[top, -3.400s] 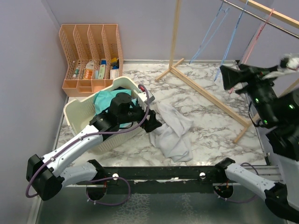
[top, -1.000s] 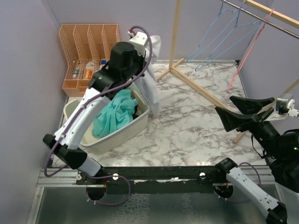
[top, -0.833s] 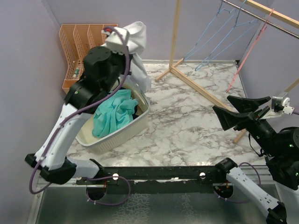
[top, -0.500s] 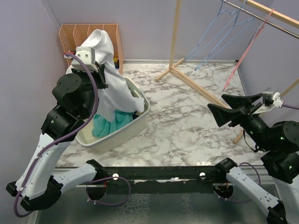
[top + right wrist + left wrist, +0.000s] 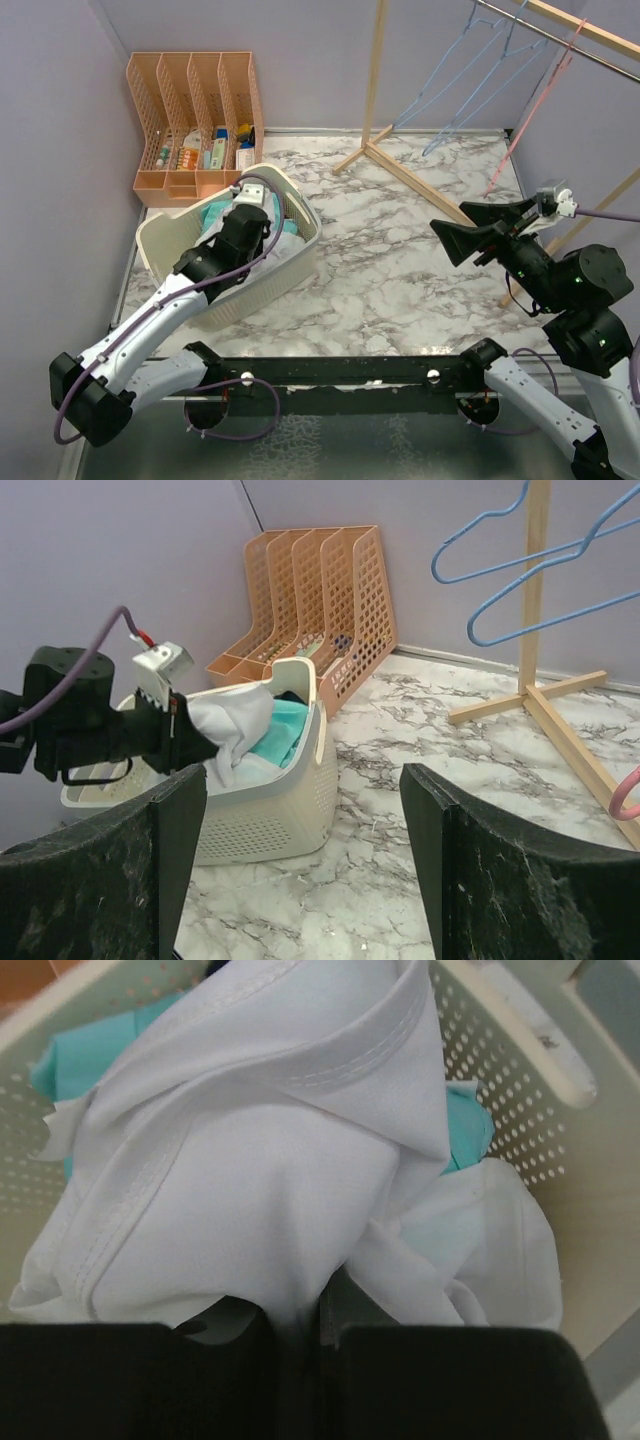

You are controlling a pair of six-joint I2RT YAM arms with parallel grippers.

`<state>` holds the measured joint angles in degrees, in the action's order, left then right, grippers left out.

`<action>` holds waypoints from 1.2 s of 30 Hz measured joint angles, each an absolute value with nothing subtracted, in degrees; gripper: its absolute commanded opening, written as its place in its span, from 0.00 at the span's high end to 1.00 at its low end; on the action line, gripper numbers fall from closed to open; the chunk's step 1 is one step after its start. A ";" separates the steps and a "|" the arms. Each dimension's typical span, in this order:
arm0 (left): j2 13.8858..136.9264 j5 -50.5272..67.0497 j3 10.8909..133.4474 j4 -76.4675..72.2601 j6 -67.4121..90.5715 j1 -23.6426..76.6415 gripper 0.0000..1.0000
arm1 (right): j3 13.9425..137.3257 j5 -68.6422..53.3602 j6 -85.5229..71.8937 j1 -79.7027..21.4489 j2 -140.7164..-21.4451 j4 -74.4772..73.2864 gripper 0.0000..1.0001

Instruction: Remove the t-shirt from the hanger

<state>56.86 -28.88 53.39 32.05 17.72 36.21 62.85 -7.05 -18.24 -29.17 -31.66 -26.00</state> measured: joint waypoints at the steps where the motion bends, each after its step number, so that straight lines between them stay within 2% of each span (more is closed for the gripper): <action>1: 57.06 -27.88 51.72 31.97 19.81 36.12 1.00 | 62.78 -7.03 -18.28 -29.17 -31.66 -25.98 0.22; 3: 57.95 -25.23 49.17 31.66 23.16 35.68 0.97 | 62.70 -7.05 -18.39 -29.17 -31.68 -25.96 0.22; 5: 60.38 -22.04 47.18 30.68 26.15 34.83 0.89 | 62.70 -7.09 -18.46 -29.17 -31.88 -25.96 0.22; 10: 69.23 -11.92 43.13 25.34 30.48 30.96 0.80 | 62.61 -7.90 -18.81 -29.17 -34.46 -26.22 0.22; 12: 71.11 -8.93 42.65 23.83 31.11 29.71 0.68 | 62.43 -8.45 -18.83 -29.17 -36.38 -26.70 0.22; 15: 70.54 -6.61 43.40 23.77 30.92 28.95 0.42 | 61.14 -8.99 -18.85 -29.17 -39.33 -27.73 0.22; 20: 67.31 -5.91 48.80 26.41 28.88 28.93 0.16 | 58.39 -10.02 -19.14 -29.17 -41.80 -29.74 0.22; 24: 64.75 -7.79 56.64 28.34 25.91 28.99 0.11 | 57.30 -11.18 -19.46 -29.17 -43.72 -29.91 0.21; 27: 62.76 -9.96 61.32 28.53 23.55 28.99 0.01 | 56.01 -11.46 -19.81 -29.17 -45.58 -29.78 0.20; 36: 51.44 -13.58 59.20 24.27 17.37 28.99 0.01 | 47.33 -9.54 -21.78 -29.17 -54.54 -28.49 0.18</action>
<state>51.44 -13.58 59.20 24.27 17.37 28.99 47.33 -9.54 -21.78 -29.17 -54.54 -28.49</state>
